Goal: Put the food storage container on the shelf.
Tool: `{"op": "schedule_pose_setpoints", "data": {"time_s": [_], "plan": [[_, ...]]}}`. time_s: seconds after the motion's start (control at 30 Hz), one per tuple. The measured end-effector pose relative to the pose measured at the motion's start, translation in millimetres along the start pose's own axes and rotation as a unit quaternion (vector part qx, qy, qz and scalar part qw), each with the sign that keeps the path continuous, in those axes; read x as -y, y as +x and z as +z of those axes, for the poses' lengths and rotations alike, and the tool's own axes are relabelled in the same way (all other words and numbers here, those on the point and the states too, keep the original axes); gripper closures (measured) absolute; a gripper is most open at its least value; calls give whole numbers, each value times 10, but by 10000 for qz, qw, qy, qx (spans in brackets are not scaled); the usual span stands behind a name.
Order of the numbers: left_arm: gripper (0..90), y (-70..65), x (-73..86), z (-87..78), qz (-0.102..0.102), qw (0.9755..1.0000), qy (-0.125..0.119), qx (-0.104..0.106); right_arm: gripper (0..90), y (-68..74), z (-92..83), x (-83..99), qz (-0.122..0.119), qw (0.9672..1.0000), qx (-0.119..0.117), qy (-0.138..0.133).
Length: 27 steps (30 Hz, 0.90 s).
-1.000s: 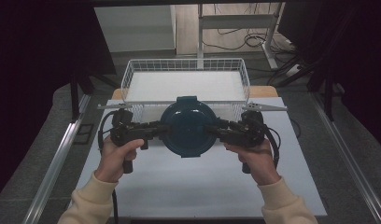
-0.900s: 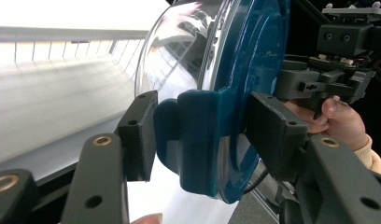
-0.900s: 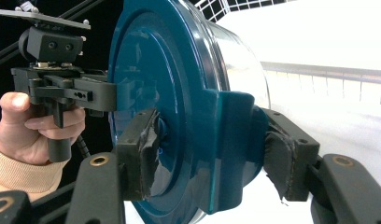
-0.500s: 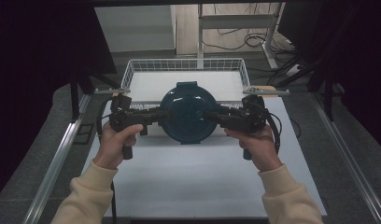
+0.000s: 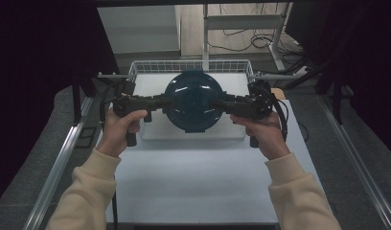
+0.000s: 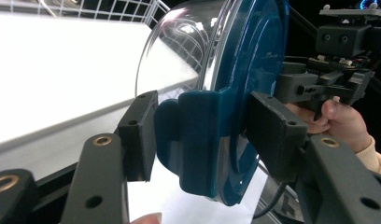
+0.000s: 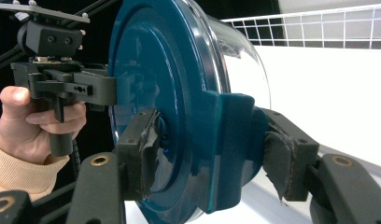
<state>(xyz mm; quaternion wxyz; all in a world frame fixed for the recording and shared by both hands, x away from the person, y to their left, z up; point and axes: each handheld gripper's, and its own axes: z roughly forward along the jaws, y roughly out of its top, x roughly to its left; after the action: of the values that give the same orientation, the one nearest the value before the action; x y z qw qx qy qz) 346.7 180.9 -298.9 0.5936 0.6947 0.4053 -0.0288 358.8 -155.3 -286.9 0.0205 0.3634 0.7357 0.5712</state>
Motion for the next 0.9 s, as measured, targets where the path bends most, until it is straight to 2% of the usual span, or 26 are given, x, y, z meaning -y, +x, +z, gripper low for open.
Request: {"op": "schedule_pose_setpoints", "data": {"time_s": [0.27,0.43,0.73,0.9], "plan": [[450,90,-163,60,-59,10000,-3,11,411,-85,48,-133,70,10000,9,2],[448,223,-235,116,-246,9997,-40,73,411,-158,120,-240,132,9998,77,105],[448,425,-371,228,-352,9994,5,9,410,-382,287,-372,258,9995,38,171],[443,617,-396,327,-452,9990,-8,-2,410,-521,406,-411,324,9992,79,209]]}}
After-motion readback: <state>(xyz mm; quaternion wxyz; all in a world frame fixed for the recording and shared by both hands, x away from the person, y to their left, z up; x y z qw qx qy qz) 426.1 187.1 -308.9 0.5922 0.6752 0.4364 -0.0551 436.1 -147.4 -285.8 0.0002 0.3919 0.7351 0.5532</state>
